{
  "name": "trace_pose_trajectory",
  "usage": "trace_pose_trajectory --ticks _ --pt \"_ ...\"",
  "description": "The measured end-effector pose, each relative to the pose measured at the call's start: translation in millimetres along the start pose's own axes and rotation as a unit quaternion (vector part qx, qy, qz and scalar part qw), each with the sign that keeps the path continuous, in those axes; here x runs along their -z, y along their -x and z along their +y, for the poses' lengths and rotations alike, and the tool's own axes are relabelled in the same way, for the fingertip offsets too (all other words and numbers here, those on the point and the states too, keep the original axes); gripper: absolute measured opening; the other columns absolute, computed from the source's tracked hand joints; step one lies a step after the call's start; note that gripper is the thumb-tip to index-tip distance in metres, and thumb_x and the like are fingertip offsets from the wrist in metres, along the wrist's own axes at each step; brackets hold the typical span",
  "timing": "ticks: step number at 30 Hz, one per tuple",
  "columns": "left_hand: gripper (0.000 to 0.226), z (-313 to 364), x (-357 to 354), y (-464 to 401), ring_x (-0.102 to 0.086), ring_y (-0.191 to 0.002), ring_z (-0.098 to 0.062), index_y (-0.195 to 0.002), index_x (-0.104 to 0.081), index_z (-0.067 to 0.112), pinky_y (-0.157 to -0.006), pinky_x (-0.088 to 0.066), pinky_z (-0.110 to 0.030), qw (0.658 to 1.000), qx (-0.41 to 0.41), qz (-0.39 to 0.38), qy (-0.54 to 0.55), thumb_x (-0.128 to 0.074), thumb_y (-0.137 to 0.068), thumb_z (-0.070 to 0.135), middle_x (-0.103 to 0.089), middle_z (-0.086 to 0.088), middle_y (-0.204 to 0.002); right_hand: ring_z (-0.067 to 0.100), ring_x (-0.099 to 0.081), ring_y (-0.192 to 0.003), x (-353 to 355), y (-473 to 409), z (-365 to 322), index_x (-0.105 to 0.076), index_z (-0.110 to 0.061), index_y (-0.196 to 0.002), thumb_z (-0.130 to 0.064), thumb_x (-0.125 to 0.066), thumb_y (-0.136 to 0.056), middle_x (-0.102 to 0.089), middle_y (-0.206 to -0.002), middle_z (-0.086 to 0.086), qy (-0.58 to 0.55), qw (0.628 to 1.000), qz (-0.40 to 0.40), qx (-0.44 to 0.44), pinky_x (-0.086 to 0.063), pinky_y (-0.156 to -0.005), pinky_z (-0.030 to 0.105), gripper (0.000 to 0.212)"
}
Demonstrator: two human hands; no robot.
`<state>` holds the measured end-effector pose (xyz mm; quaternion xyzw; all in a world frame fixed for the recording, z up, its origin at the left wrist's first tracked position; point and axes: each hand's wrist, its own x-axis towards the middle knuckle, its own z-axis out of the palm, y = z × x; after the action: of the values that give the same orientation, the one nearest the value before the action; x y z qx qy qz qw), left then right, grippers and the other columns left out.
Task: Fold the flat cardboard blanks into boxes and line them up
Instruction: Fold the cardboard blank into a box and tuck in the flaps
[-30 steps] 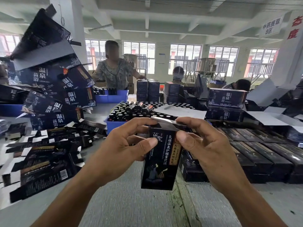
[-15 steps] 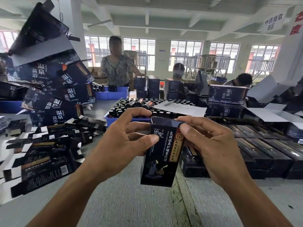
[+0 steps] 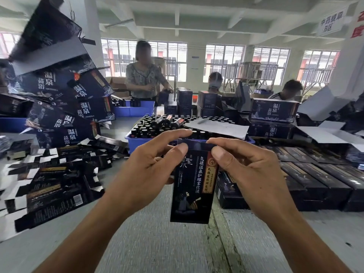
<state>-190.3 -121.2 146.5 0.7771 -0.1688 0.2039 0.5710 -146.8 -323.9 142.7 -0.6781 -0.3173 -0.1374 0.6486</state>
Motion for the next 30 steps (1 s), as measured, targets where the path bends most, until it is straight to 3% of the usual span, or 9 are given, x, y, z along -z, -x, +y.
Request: trace_pose_trajectory --ticks 10,18,22,24,26,28,30 --pt "0.035 0 0 3 -0.072 -0.095 -0.004 -0.114 -0.068 0.052 -0.068 -0.062 -0.027 0.999 -0.02 0.005 -0.028 -0.053 -0.083 0.058 -0.072 0.021 -0.107 0.004 -0.072 -0.094 1 -1 3 -0.077 -0.023 -0.107 -0.028 -0.065 -0.089 -0.078 -0.096 -0.011 0.0 1.0 0.014 0.005 -0.053 -0.076 0.01 0.022" --pt "0.031 -2 2 2 -0.072 -0.091 -0.003 -0.108 -0.073 0.048 -0.064 -0.061 -0.023 0.998 -0.033 0.027 -0.045 -0.055 -0.084 0.055 -0.074 0.018 -0.102 0.002 -0.071 -0.088 -5 0 4 -0.075 -0.03 -0.1 -0.029 -0.063 -0.09 -0.076 -0.092 -0.012 -0.001 1.0 0.014 0.028 -0.052 -0.072 0.008 0.016" --pt "0.034 -6 4 -2 -0.074 -0.085 -0.011 -0.108 -0.074 0.042 -0.062 -0.063 -0.031 0.998 -0.007 0.052 -0.041 -0.055 -0.084 0.056 -0.076 0.01 -0.095 -0.006 -0.067 -0.094 -11 3 10 -0.069 -0.036 -0.115 -0.035 -0.062 -0.093 -0.072 -0.103 -0.019 0.032 0.999 -0.003 -0.006 -0.052 -0.07 0.008 0.023" --pt "0.035 -12 8 -5 -0.075 -0.081 -0.016 -0.109 -0.072 0.037 -0.062 -0.063 -0.036 0.996 0.022 0.077 -0.041 -0.053 -0.086 0.055 -0.076 0.003 -0.09 -0.007 -0.06 -0.111 -19 7 15 -0.051 -0.05 -0.133 -0.045 -0.063 -0.093 -0.059 -0.132 -0.023 0.133 0.991 -0.02 -0.016 -0.058 -0.084 0.021 0.042" --pt "0.028 -21 14 -11 -0.075 -0.076 -0.018 -0.107 -0.07 0.033 -0.062 -0.063 -0.038 0.992 0.057 0.099 -0.055 -0.052 -0.093 0.049 -0.076 0.0 -0.086 0.001 -0.038 -0.138 -29 15 19 -0.025 -0.059 -0.144 -0.064 -0.06 -0.087 -0.023 -0.159 -0.026 0.283 0.956 -0.078 0.02 -0.039 -0.111 0.041 0.068" --pt "0.018 -31 18 -15 -0.075 -0.073 -0.019 -0.102 -0.067 0.032 -0.058 -0.062 -0.036 0.987 0.096 0.11 -0.063 -0.052 -0.1 0.042 -0.075 0.001 -0.082 0.01 -0.02 -0.149 -41 22 26 -0.014 -0.056 -0.147 -0.072 -0.058 -0.082 0.003 -0.164 -0.026 0.362 0.917 -0.154 0.072 -0.024 -0.115 0.044 0.081" --pt "0.015 -41 17 -18 -0.074 -0.071 -0.019 -0.1 -0.065 0.034 -0.054 -0.059 -0.031 0.984 0.125 0.099 -0.083 -0.052 -0.101 0.04 -0.073 0.0 -0.08 0.023 -0.016 -0.152 -51 28 35 -0.018 -0.052 -0.147 -0.069 -0.062 -0.082 0.006 -0.167 -0.016 0.414 0.883 -0.2 0.088 -0.027 -0.116 0.05 0.08"
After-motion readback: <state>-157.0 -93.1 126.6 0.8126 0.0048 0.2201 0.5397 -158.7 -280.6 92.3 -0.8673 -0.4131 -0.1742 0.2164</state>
